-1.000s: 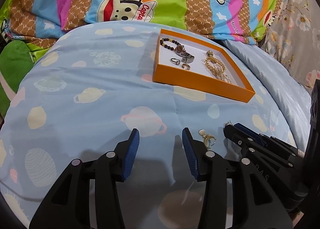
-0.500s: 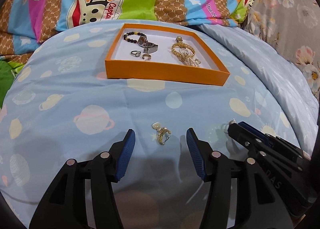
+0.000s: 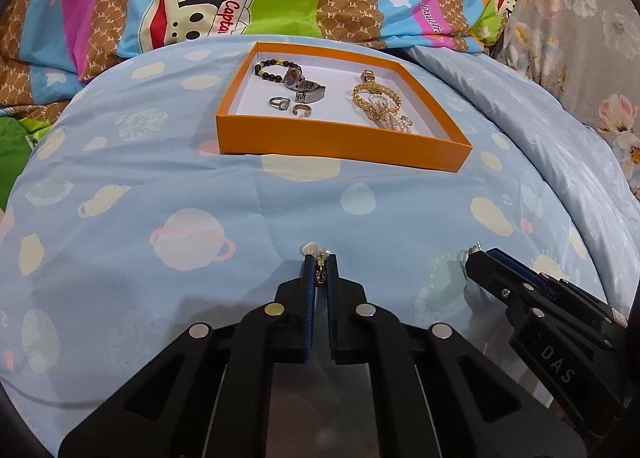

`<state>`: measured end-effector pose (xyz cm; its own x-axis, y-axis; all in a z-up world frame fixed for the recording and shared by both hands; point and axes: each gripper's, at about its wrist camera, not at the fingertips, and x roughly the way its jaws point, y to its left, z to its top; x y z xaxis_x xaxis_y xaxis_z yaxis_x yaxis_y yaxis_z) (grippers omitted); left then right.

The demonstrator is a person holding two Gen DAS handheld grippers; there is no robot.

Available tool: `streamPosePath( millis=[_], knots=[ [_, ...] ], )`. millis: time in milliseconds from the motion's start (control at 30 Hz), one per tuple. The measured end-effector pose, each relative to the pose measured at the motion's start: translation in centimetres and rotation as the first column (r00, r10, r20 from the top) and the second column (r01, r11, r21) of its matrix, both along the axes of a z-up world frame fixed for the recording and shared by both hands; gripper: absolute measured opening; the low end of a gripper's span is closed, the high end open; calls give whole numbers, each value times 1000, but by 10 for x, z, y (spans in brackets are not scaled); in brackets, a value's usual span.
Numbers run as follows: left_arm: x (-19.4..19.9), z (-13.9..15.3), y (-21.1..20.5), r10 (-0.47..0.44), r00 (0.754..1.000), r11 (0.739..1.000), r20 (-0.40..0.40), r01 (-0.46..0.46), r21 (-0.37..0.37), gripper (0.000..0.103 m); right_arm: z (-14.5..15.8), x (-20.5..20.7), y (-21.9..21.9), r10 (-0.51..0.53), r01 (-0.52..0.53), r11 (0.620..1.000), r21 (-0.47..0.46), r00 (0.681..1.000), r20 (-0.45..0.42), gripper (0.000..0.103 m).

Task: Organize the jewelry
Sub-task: 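Grasp the small gold earring with the left tool while the right tool holds the hoop, then lower both earrings into the orange box and open both tools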

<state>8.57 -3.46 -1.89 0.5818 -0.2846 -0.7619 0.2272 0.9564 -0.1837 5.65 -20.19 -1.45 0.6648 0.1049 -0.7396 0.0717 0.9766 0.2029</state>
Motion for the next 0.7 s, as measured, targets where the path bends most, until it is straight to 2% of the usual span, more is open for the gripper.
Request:
streamPosePath(
  millis=[400, 700],
  knots=[
    [-10, 5, 7, -1, 1000, 1000, 22, 1, -11, 4, 7, -7, -2, -7, 7, 1000, 5, 999, 51, 15],
    [2, 31, 15, 5, 997, 1000, 83, -5, -4, 4, 25, 5, -4, 1, -2, 1000, 5, 996, 91, 15]
  ],
)
